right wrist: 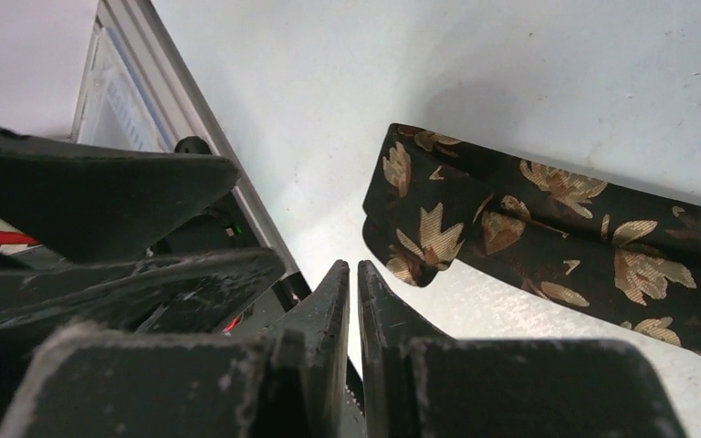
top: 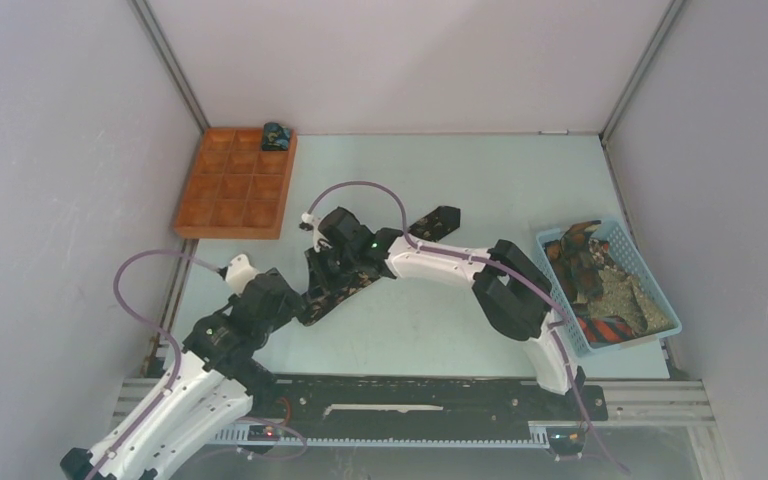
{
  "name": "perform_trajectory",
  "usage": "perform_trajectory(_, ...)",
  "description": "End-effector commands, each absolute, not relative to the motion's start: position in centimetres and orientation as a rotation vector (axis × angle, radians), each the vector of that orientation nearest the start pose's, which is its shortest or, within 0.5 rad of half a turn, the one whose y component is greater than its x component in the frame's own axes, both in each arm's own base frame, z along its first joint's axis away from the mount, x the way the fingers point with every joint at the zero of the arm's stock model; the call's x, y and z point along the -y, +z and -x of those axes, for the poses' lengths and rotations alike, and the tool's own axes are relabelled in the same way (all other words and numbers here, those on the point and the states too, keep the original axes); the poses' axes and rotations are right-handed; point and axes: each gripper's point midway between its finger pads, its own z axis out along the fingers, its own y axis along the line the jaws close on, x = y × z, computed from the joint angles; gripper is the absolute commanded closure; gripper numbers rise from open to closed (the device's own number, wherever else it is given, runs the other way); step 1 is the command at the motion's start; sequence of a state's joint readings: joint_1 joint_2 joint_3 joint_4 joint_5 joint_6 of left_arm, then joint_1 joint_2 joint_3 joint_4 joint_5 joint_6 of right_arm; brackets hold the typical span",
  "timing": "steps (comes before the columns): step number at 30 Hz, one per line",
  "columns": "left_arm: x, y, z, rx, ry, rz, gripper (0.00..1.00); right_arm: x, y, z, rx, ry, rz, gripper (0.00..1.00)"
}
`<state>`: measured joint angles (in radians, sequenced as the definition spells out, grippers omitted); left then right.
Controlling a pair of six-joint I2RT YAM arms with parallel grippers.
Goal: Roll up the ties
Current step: Roll the tie at the center of the board.
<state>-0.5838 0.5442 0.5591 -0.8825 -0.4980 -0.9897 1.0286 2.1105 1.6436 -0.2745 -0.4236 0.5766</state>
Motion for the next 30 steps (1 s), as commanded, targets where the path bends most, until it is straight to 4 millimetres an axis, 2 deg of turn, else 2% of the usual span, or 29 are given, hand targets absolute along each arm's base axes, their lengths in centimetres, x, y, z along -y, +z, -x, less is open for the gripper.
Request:
perform_trajectory(1,4.8,11.6,-17.8,-2.15,-0.208,0.759,0.34,-52.5,11.0,-20.1,-2.468,1.24,0.819,0.89)
perform_trajectory(17,4.7,11.3,-17.5,-2.157,-0.212,0.778,0.35,-53.4,8.9,-20.5,-2.493,1.226,0.839,0.89)
perform_trajectory(30,5.0,10.4,-17.5,-2.191,-0.196,0.775,0.36,-52.0,6.5,-20.7,-2.549,1.194,0.813,0.89)
